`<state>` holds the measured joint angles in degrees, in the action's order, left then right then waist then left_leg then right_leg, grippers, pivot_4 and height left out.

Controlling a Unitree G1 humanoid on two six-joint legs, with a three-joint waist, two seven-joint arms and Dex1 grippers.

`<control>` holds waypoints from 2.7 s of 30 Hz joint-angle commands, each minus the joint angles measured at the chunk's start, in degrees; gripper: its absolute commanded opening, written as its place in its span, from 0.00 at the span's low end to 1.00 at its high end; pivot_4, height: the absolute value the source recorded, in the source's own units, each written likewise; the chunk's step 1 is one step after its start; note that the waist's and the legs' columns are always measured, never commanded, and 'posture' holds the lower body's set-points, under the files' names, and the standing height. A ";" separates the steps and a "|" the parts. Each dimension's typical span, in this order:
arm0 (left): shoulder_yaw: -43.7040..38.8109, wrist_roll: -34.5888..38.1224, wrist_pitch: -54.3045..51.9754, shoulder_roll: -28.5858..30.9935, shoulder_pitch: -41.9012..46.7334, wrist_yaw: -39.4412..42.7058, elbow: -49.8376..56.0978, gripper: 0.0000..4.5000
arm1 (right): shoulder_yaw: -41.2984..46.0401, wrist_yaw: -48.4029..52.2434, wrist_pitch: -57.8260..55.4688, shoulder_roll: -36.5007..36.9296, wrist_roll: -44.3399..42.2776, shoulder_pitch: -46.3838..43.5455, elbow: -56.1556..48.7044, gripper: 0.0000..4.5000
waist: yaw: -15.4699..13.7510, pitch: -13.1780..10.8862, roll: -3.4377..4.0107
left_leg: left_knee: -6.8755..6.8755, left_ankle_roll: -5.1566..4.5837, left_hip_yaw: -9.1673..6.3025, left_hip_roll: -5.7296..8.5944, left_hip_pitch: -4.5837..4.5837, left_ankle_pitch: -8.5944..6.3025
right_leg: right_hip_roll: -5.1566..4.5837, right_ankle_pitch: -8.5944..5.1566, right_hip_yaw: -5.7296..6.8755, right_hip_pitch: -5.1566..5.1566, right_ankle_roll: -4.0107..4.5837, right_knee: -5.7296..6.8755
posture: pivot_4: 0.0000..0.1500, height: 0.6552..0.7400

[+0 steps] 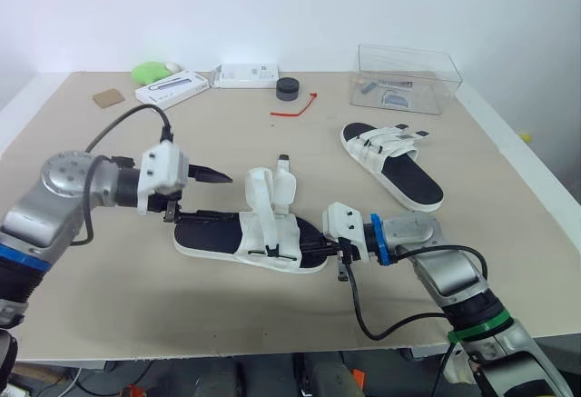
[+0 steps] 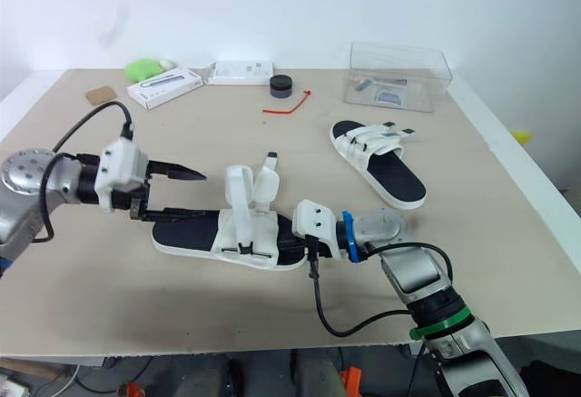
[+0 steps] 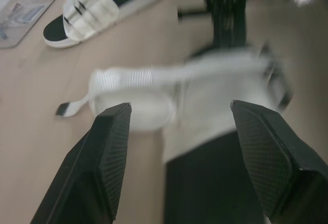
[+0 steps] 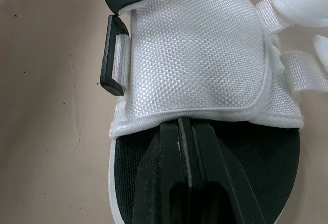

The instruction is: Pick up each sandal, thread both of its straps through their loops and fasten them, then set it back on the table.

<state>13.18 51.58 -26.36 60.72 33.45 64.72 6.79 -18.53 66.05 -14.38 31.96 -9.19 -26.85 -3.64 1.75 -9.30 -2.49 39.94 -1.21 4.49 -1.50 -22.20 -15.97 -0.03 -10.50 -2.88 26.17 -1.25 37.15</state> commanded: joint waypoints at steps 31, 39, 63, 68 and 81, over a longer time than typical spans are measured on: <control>-7.27 11.71 -47.79 -22.49 6.87 -25.89 -4.03 0.34 | 0.31 -0.59 -0.62 0.75 0.10 -0.08 -1.56 0.00 | -0.39 0.02 -0.03 | 0.00 0.15 -0.02 0.05 0.08 0.07 | 0.06 0.07 -0.13 -0.04 0.14 0.03 | 1.00 1.00; -10.21 9.32 -48.01 -25.68 7.76 -24.63 -7.41 0.01 | 0.50 -0.53 -0.74 1.15 0.07 0.29 -2.00 0.00 | -0.40 0.02 -0.03 | 0.00 0.14 -0.03 0.04 0.08 0.07 | 0.05 0.07 -0.13 -0.04 0.13 0.03 | 1.00 1.00; -2.78 -0.65 -42.52 -17.25 10.33 7.01 -10.79 0.01 | 0.17 -0.92 -1.41 1.67 0.05 1.47 -4.01 0.00 | -0.39 0.02 -0.03 | -0.05 0.15 -0.06 0.06 0.03 0.04 | 0.09 -0.10 -0.08 0.00 0.28 0.02 | 1.00 1.00; -3.27 -2.69 -41.83 -18.57 12.21 7.62 -14.15 0.01 | 0.31 -1.13 -1.67 2.00 0.07 1.95 -4.57 0.00 | -0.40 0.02 -0.03 | -0.05 0.14 -0.07 0.06 0.02 0.03 | 0.08 -0.10 -0.06 0.01 0.28 0.02 | 1.00 1.00; -0.76 -5.18 -42.31 -16.13 11.79 14.98 -12.33 0.01 | 0.22 -1.32 -1.44 2.34 0.42 2.23 -4.80 0.00 | -0.39 0.02 -0.03 | -0.05 0.09 -0.07 0.04 0.00 -0.01 | 0.08 -0.10 -0.07 0.02 0.23 0.01 | 1.00 1.00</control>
<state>12.33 46.80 -68.79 43.77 45.05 78.31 -7.07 -18.38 64.70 -15.73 33.45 -9.13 -25.11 -7.07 1.36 -9.28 -2.52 39.89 -1.12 4.42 -1.46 -22.20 -15.98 0.05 -10.60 -2.95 26.19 -1.03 37.16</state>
